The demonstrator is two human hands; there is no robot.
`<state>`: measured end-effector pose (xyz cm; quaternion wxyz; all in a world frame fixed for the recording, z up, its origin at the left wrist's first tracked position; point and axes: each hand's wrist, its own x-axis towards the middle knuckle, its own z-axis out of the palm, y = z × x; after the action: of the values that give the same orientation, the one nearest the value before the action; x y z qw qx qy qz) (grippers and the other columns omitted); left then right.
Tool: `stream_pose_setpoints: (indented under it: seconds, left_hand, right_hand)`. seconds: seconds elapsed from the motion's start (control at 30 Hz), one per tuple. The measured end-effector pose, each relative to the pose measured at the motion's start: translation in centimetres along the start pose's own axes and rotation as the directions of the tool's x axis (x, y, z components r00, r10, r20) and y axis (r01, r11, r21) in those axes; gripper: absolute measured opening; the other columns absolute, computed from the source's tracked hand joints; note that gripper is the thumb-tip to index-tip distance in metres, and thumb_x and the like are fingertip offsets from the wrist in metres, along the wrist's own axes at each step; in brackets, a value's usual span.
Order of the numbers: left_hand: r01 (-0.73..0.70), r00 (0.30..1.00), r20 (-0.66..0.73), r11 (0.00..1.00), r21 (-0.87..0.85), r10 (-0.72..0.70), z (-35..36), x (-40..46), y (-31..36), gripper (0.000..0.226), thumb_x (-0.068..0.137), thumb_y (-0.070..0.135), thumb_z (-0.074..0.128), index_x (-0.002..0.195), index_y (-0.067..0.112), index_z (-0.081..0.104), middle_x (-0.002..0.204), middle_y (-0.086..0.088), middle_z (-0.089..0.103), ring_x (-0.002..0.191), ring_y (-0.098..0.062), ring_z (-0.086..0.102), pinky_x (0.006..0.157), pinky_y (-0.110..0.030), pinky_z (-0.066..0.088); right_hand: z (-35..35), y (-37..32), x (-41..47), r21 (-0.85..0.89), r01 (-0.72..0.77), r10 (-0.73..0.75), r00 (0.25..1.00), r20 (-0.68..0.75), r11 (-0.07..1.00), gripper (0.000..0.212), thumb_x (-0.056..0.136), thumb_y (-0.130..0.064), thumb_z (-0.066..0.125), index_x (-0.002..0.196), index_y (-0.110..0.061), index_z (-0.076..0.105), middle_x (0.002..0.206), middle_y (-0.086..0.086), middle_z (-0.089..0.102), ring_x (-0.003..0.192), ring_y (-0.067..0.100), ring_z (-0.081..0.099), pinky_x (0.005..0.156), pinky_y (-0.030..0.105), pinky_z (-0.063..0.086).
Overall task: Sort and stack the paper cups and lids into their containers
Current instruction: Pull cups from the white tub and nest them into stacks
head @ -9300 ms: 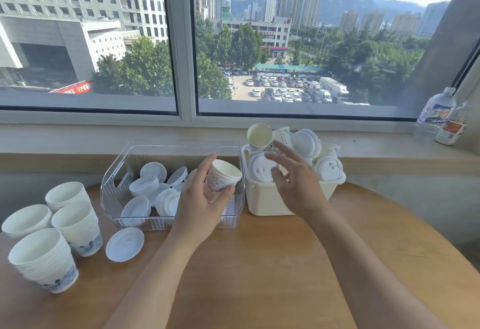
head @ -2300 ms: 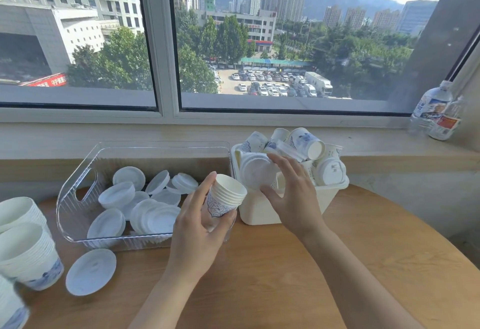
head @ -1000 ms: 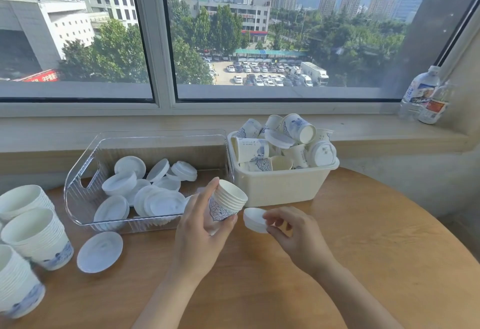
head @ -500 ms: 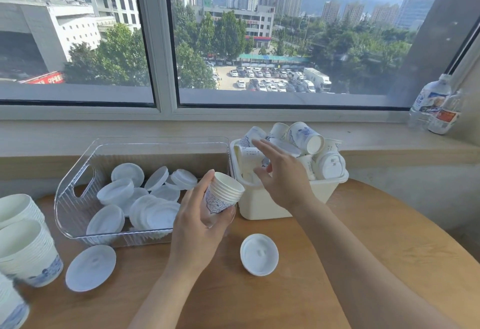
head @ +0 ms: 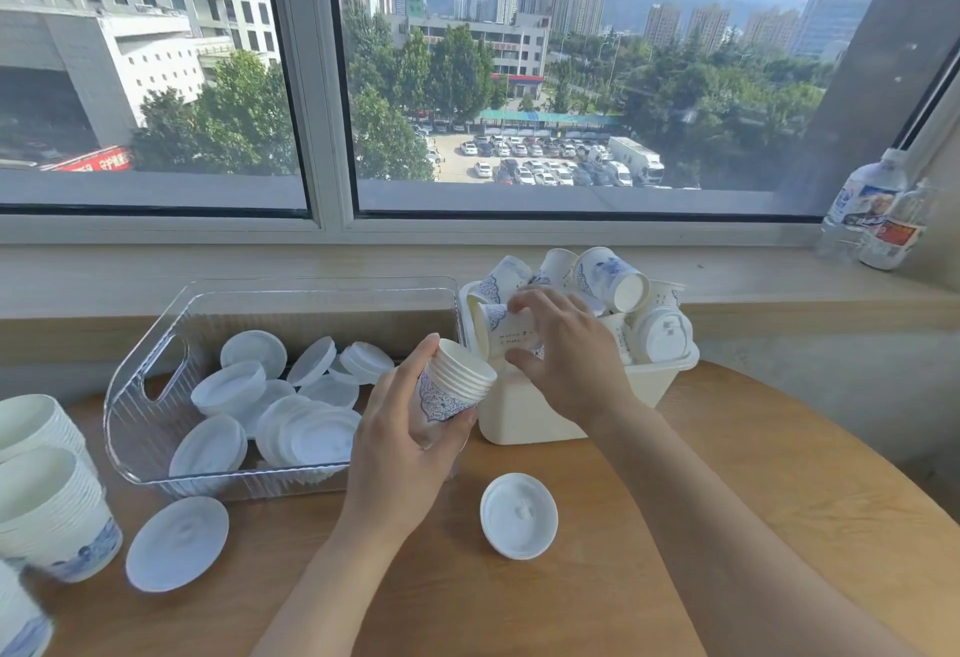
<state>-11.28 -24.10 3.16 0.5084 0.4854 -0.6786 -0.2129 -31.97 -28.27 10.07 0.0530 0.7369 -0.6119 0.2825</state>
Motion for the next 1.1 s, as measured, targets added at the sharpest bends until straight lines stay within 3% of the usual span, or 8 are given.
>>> stream_pose_setpoints:
  seconds: [0.17,0.27,0.4,0.53,0.77,0.93,1.1]
  left_hand:
    - [-0.003,1.0,-0.014,1.0,0.011,0.004,0.0,0.1,0.6,0.079,0.085,0.034,0.083,0.151,0.048,0.042,0.138,0.021,0.056,0.129,0.01,0.047,0.098,-0.011,0.038]
    - [-0.005,1.0,-0.01,1.0,0.007,0.005,0.0,0.3,1.2,0.079,0.086,0.033,0.083,0.152,0.048,0.042,0.137,0.021,0.055,0.128,0.013,0.046,0.096,-0.006,0.037]
    - [-0.006,1.0,-0.01,1.0,0.006,0.006,0.1,0.7,1.6,0.079,0.086,0.033,0.084,0.152,0.047,0.042,0.136,0.022,0.055,0.128,0.013,0.046,0.097,-0.011,0.039]
    - [0.002,1.0,0.004,1.0,0.007,-0.002,0.1,0.7,1.5,0.079,0.086,0.033,0.084,0.152,0.048,0.041,0.135,0.024,0.054,0.127,0.016,0.044,0.096,-0.011,0.038]
    - [0.009,1.0,0.002,1.0,0.016,-0.01,0.0,0.8,1.2,0.079,0.086,0.033,0.084,0.152,0.047,0.042,0.135,0.022,0.055,0.124,0.019,0.044,0.092,-0.004,0.036]
    - [0.013,1.0,-0.001,1.0,0.009,-0.013,0.1,0.9,1.3,0.079,0.086,0.036,0.083,0.152,0.048,0.042,0.137,0.021,0.054,0.124,0.019,0.044,0.093,-0.008,0.037]
    - [0.015,1.0,0.001,1.0,0.009,-0.015,0.2,0.9,1.5,0.079,0.086,0.034,0.083,0.152,0.048,0.041,0.137,0.021,0.055,0.128,0.011,0.047,0.096,-0.014,0.04]
  right_hand:
    - [-0.2,-0.2,-0.1,-0.111,0.033,-0.034,0.999,-0.005,0.993,0.051,0.091,-0.029,0.076,0.139,-0.023,0.059,0.133,-0.001,0.057,0.121,0.025,0.051,0.105,0.039,0.039]
    - [-0.8,-0.3,0.1,-0.063,0.009,-0.014,0.997,-0.078,0.998,0.041,0.096,-0.031,0.07,0.136,-0.023,0.064,0.135,0.0,0.054,0.123,0.027,0.05,0.106,0.043,0.039]
    - [-1.0,-0.5,0.0,-0.121,0.026,-0.022,0.999,0.033,0.992,0.056,0.097,-0.038,0.066,0.149,-0.027,0.05,0.155,-0.006,0.047,0.137,0.025,0.04,0.111,0.041,0.032]
    - [-0.9,-0.5,0.0,-0.141,0.003,0.001,0.999,0.033,0.99,0.062,0.096,-0.04,0.067,0.152,-0.023,0.047,0.145,-0.002,0.055,0.133,0.027,0.043,0.109,0.04,0.032]
    - [-1.2,-0.5,0.1,-0.147,0.019,-0.013,0.999,0.043,0.989,0.046,0.09,-0.039,0.074,0.132,-0.027,0.058,0.135,-0.006,0.059,0.125,0.024,0.046,0.103,0.037,0.032]
    - [-1.6,0.0,-0.1,-0.187,0.028,-0.027,1.0,0.009,0.982,0.052,0.096,-0.036,0.068,0.144,-0.023,0.055,0.137,-0.001,0.059,0.126,0.027,0.048,0.104,0.04,0.034]
    - [-1.6,0.1,-0.5,-0.17,0.062,-0.058,0.998,0.033,0.983,0.047,0.093,-0.039,0.072,0.136,-0.026,0.055,0.132,-0.005,0.062,0.124,0.025,0.049,0.102,0.04,0.035]
